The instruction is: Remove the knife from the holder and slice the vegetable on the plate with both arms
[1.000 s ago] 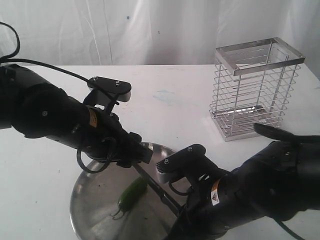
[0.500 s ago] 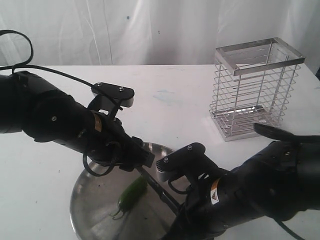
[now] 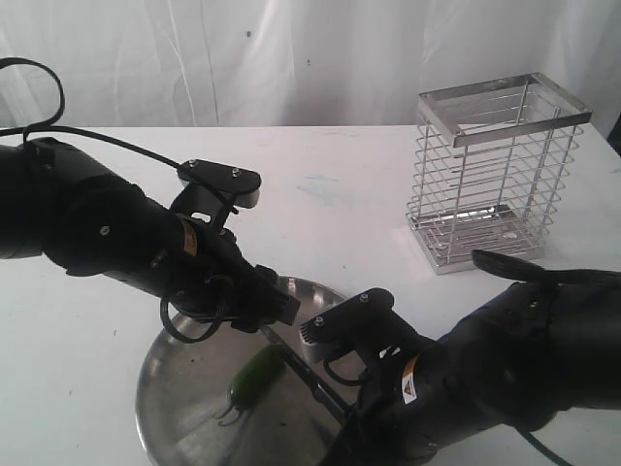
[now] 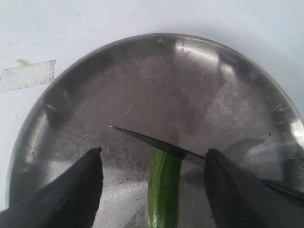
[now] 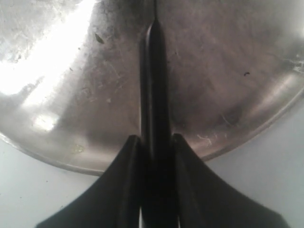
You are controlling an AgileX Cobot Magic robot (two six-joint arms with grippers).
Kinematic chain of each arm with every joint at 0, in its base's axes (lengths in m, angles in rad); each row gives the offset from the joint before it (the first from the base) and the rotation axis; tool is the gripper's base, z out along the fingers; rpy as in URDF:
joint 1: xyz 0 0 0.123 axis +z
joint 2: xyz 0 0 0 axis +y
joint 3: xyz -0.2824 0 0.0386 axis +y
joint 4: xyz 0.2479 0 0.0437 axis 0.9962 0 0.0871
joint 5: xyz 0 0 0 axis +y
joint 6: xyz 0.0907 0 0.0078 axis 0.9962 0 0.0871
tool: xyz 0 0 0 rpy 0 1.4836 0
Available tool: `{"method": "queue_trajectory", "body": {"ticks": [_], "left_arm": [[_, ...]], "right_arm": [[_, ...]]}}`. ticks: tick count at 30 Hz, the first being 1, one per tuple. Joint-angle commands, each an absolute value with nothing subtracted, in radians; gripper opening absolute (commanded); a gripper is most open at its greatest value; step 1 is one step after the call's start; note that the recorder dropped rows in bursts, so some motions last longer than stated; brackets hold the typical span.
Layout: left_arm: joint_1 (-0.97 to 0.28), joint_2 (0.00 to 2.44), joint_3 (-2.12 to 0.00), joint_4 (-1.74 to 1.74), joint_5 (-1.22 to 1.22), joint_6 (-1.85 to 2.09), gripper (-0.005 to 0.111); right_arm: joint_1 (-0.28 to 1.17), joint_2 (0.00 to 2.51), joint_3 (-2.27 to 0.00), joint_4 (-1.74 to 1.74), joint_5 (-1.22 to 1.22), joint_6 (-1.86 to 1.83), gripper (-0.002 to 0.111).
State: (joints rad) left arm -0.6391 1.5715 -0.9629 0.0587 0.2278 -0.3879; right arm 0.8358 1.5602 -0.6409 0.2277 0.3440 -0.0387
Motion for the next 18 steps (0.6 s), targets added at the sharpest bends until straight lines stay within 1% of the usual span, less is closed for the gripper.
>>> {"method": "queue_trajectory", "body": {"ticks": [1, 9, 18], "left_arm": [[-0.640, 1.568, -0.957, 0.065, 0.233, -0.389, 0.065], [-0.640, 1.571, -0.957, 0.068, 0.231, -0.389, 0.065], [-0.640, 1.584, -0.957, 0.068, 0.234, -0.389, 0.065]], "right_arm": [[0.837, 1.560, -0.644, 0.232, 0.334, -0.060, 0.000], [0.866, 1.560, -0.644, 0.236, 0.320, -0.067, 0.000], [0.866, 1.560, -0.644, 0.238, 0.298, -0.067, 0.000]]}}
